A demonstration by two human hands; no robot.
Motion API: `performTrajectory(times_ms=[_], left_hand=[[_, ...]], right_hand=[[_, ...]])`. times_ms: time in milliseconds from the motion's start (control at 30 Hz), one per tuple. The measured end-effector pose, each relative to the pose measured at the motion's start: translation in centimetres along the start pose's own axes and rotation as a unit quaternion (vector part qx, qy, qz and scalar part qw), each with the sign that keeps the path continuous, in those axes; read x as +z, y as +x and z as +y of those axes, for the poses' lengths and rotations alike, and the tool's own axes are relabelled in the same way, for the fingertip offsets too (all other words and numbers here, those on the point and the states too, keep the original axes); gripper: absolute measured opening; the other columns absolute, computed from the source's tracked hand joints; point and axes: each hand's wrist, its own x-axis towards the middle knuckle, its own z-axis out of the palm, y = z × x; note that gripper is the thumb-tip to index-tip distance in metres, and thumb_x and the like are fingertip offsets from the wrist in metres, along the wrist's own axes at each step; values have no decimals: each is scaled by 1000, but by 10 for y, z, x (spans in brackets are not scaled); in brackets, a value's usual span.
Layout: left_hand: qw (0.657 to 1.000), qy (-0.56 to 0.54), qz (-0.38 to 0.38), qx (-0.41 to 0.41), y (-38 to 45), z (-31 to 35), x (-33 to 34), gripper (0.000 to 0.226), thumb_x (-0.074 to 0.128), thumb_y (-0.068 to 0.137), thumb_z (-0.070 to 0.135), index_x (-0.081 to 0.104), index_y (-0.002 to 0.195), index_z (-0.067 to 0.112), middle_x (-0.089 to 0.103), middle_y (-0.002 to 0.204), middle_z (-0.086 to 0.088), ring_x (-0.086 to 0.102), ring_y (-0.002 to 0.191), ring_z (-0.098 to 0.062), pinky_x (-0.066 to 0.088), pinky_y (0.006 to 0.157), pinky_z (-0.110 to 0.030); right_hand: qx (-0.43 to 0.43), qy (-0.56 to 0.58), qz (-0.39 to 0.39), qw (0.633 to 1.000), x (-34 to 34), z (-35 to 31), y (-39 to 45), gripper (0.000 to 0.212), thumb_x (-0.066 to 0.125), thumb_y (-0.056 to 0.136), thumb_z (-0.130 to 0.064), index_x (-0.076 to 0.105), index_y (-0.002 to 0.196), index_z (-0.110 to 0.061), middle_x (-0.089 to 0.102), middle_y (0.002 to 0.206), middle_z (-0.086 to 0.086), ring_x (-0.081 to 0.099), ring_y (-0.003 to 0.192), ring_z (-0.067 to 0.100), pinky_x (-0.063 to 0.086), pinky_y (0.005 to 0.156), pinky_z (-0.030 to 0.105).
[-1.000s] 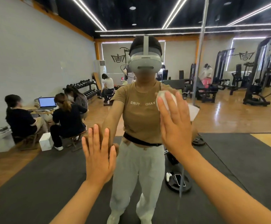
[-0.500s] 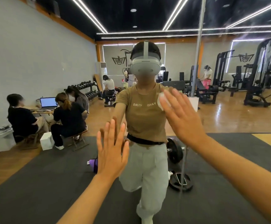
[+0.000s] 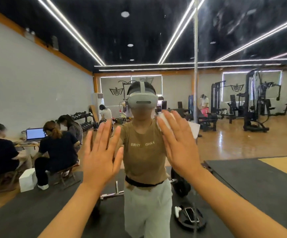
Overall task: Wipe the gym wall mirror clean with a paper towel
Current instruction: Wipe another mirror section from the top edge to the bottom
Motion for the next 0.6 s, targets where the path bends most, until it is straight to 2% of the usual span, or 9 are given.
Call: performTrajectory(times_ms=[133,200,267,333,400,467,533,600], left_hand=[[1000,-12,4,6,0,1,2,61,32,103,40,24,158,15,13,167,-12,12,154,-26,10,124,-52],[1000,-12,9,-4,-1,1,4,62,31,102,40,24,159,16,10,168,-9,11,155,-25,12,123,-54],[1000,-12,10,-9,-4,3,6,62,31,102,40,22,159,17,8,168,-8,10,155,-25,13,122,-55],[1000,-18,18,-10,-6,3,7,62,32,102,39,22,159,16,8,168,-7,9,155,-25,14,122,-55],[1000,-17,23,-13,-6,4,8,62,32,102,39,21,159,17,8,168,-7,9,155,-25,13,122,-54],[999,-29,27,-16,-5,6,7,63,31,102,38,18,160,17,6,169,-5,8,155,-23,10,123,-52],[998,-45,30,-27,-8,9,6,63,31,102,38,17,160,17,5,169,-3,6,155,-21,7,124,-49],[997,-54,26,-39,-22,12,6,63,30,103,38,16,161,18,5,169,-2,4,155,-19,4,124,-45]], right_hand=[[-52,6,-40,998,9,-8,-83,82,65,80,10,34,152,-14,29,161,8,21,151,33,20,121,51],[-87,0,-43,995,10,-5,-90,78,62,82,7,34,152,-14,29,160,8,22,151,32,24,120,52],[-93,-11,-37,995,7,1,-67,73,63,87,3,34,152,-13,30,161,11,22,151,31,24,119,51],[-60,-8,-11,998,1,7,-21,69,64,92,2,34,152,-13,30,160,14,21,151,32,23,120,52],[-7,-5,28,1000,-6,17,32,55,53,101,-11,33,152,-15,29,160,16,21,150,34,23,121,54],[38,0,51,998,-16,28,78,48,34,106,-28,35,152,-15,28,160,16,21,149,35,22,122,53],[48,0,57,997,-17,33,94,50,27,106,-32,37,152,-14,29,160,16,22,149,35,21,121,53],[31,-7,63,997,-12,33,82,49,29,107,-29,39,152,-13,32,158,15,25,148,35,23,120,54]])
